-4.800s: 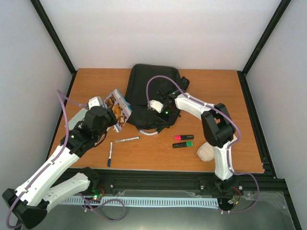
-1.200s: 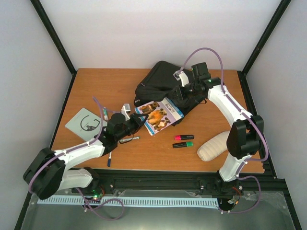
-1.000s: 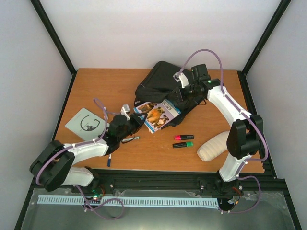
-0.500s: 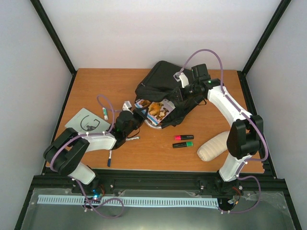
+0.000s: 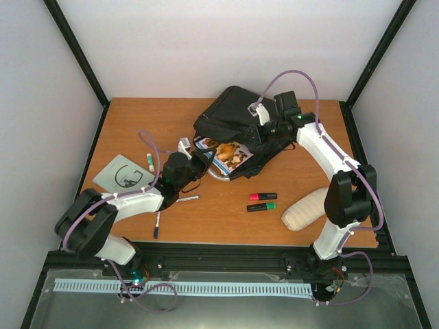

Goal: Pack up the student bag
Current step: Place the book in the student bag.

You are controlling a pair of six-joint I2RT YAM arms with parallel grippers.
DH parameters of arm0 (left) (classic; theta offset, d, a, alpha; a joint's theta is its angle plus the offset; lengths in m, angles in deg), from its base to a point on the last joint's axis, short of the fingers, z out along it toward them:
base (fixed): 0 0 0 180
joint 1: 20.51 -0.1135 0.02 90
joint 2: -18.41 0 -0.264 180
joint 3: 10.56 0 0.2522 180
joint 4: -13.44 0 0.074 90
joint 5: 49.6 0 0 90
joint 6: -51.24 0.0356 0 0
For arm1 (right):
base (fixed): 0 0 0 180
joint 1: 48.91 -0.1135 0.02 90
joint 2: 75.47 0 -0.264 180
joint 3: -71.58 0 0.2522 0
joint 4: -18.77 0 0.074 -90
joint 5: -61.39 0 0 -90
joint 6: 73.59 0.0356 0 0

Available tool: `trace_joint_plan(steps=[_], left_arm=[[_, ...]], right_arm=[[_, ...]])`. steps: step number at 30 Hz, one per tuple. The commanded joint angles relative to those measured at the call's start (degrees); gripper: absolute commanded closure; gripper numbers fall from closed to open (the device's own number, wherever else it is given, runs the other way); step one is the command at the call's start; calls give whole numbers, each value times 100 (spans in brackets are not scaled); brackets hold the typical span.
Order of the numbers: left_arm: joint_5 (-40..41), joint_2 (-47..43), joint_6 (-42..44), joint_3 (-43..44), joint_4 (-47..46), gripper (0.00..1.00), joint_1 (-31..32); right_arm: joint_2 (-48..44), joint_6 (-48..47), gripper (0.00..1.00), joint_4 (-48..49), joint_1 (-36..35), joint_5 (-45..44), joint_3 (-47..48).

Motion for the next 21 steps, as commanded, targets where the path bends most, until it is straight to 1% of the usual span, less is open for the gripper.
trace_joint_plan(steps=[1, 3, 6, 12, 16, 21], left_arm=[[52, -888, 273, 110, -220, 99, -31], [203, -1048, 378, 118, -78, 99, -28], [383, -897, 239, 143, -79, 99, -29], [520, 119, -36, 215, -897, 99, -43], [335, 833, 92, 608, -1287, 99, -105], [262, 1698, -88, 997, -1762, 99, -107]], right_arm=[[-223, -57, 97, 158, -10, 244, 106], [-211, -47, 97, 178, -10, 291, 96], [-183, -26, 97, 187, -10, 394, 71], [-235, -36, 97, 179, -10, 546, 101], [-185, -24, 97, 159, -8, 694, 165], [-2, -3, 97, 118, -10, 870, 275]])
